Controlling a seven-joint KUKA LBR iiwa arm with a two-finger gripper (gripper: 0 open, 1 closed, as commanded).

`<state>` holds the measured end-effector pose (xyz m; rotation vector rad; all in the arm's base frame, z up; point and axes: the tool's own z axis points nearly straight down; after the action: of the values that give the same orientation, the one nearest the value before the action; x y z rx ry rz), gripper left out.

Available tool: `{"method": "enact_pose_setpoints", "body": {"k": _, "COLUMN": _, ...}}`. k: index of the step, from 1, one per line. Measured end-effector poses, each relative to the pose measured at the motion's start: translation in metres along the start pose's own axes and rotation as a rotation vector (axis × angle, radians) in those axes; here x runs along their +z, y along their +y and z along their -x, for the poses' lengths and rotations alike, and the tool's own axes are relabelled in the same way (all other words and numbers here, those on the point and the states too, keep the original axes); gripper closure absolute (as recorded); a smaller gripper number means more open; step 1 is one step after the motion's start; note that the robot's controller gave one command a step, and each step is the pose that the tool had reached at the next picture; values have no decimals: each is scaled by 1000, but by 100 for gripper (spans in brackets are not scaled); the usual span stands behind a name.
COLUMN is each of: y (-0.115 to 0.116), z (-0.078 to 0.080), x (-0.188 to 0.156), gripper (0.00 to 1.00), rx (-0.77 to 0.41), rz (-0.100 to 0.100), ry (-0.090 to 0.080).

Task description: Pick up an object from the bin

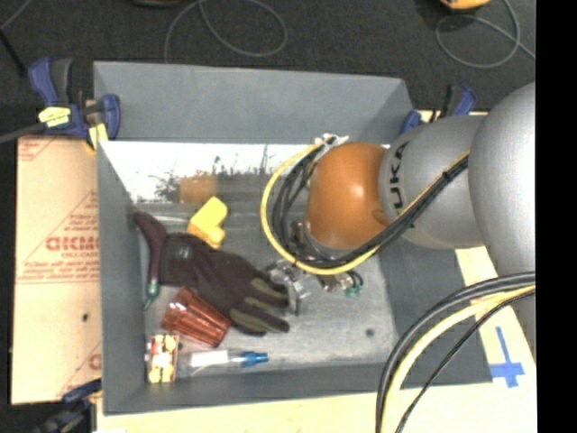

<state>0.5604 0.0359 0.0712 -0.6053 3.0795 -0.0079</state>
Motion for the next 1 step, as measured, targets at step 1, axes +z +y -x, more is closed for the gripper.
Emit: {"method": "enact_pose_setpoints", "body": {"k": 1, "y": 0, "z": 0, "x": 0, "gripper": 100, "rx": 0, "rz": 0, "ry": 0}}
